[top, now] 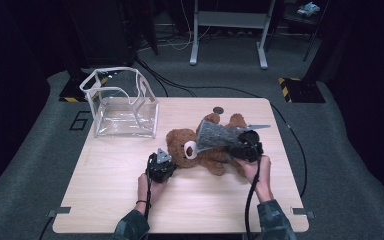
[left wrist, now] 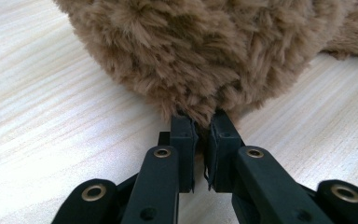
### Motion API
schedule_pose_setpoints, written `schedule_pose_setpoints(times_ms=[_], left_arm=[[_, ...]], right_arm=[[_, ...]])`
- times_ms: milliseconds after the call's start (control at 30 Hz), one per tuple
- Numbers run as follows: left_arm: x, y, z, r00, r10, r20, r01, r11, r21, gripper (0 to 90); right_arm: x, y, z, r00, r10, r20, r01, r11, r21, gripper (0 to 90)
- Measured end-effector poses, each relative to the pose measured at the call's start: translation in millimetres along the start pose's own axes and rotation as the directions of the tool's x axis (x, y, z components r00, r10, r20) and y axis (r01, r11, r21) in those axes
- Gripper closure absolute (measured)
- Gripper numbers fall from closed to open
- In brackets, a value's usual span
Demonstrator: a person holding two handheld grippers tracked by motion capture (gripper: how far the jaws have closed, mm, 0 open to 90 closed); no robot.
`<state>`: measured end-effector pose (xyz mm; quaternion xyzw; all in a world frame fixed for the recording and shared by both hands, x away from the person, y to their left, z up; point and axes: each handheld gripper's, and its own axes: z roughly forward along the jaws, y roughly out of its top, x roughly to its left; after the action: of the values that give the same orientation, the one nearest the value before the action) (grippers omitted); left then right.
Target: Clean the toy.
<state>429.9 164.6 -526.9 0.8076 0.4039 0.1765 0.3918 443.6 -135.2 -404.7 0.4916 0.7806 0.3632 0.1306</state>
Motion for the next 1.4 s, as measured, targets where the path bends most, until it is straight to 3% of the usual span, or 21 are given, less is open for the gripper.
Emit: schedule_pose_setpoints(times_ms=[67,133,200,367,500,633,733,767,800,933,1000,1067,1133,1167,1267,1333,1367,1400], left_arm=[[-0.4,-0.1,-0.1,1.0,-0.003,0.005,0.003,1.0,0.002,81.2],[0.9,0.1,-0.3,1.0,0.003,0.0,-0.003,1.0,0.002,77.7],[0.6,-0.3,0.0,0.9999,-0.017,-0.004,0.017,0.9998,-0.005,71.2],[1.3,-0.2,-0.4,0.9998,-0.019,-0.001,0.019,0.9998,-0.001,66.0],[1.4,-0.2,-0.5,0.9998,-0.019,0.0,0.019,0.9998,0.0,66.0],[1.6,-0.3,-0.4,0.9998,-0.02,0.002,0.02,0.9998,-0.002,66.0],[1.4,-0.3,-0.5,0.9998,-0.019,0.001,0.019,0.9998,-0.001,66.0],[1.4,-0.2,-0.5,0.9998,-0.017,-0.002,0.017,0.9998,0.0,66.0],[1.5,-0.2,-0.3,0.9999,-0.016,-0.002,0.016,0.9999,-0.001,66.1],[0.8,-0.4,0.2,0.9998,-0.017,-0.006,0.017,0.9998,-0.007,66.2],[1.2,-0.4,0.1,0.9998,-0.018,-0.005,0.018,0.9998,-0.007,66.2],[1.0,-0.5,0.1,0.9997,-0.023,-0.004,0.023,0.9997,-0.008,66.2],[1.0,-0.5,0.4,0.9998,-0.019,-0.005,0.018,0.9998,-0.01,66.3],[1.2,-0.4,0.2,0.9998,-0.019,-0.006,0.019,0.9998,-0.008,66.3],[1.2,-0.4,0.1,0.9998,-0.019,-0.005,0.018,0.9998,-0.006,66.3],[1.2,-0.2,-0.2,0.9999,-0.015,-0.004,0.015,0.9999,-0.001,66.3],[1.2,-0.2,-0.2,0.9999,-0.015,-0.004,0.015,0.9999,-0.001,66.4],[0.9,-0.4,0.2,0.9998,-0.017,-0.007,0.017,0.9998,-0.007,66.4]], right_arm=[[10.5,4.0,13.2,0.9997,-0.019,-0.012,0.02,0.9995,0.024,65.7],[18.7,4.7,32.1,0.9992,-0.038,0.013,0.037,0.9965,0.075,61.0],[22.1,3.2,40.2,0.998,-0.051,0.039,0.047,0.9956,0.081,55.0],[23.3,0.1,25.8,0.9976,-0.044,0.053,0.039,0.9955,0.086,27.7],[19.0,-5.0,11.0,0.9986,-0.035,0.038,0.033,0.9982,0.051,15.4],[14.0,-1.8,6.8,1.0,0.002,0.005,-0.002,0.9999,0.011,11.9],[14.1,5.1,5.2,0.9999,-0.001,-0.015,0.001,1.0,0.005,10.3],[13.2,5.6,3.8,0.9995,-0.027,-0.018,0.027,0.9996,-0.007,10.6],[13.6,7.2,3.0,0.9997,-0.014,-0.018,0.014,0.9998,-0.014,10.8],[7.8,15.0,16.4,0.9992,0.039,0.01,-0.039,0.9986,0.036,12.0],[11.1,11.3,28.6,0.9993,0.024,0.029,-0.026,0.995,0.097,9.9],[15.4,4.2,29.6,0.9996,0.013,0.024,-0.014,0.997,0.076,9.2],[18.4,0.4,26.4,0.999,0.044,-0.003,-0.044,0.9974,0.057,6.0],[20.9,-1.1,25.3,0.9993,0.038,-0.007,-0.037,0.9978,0.054,5.7],[32.4,-4.4,32.2,0.9995,-0.006,0.03,0.004,0.9973,0.073,9.5],[40.3,-8.0,42.0,0.9948,-0.038,0.095,0.029,0.9954,0.091,15.1],[40.3,-8.0,42.0,0.9948,-0.038,0.095,0.029,0.9954,0.091,15.1],[43.8,-10.4,47.7,0.9899,-0.065,0.126,0.052,0.9929,0.107,17.6]])
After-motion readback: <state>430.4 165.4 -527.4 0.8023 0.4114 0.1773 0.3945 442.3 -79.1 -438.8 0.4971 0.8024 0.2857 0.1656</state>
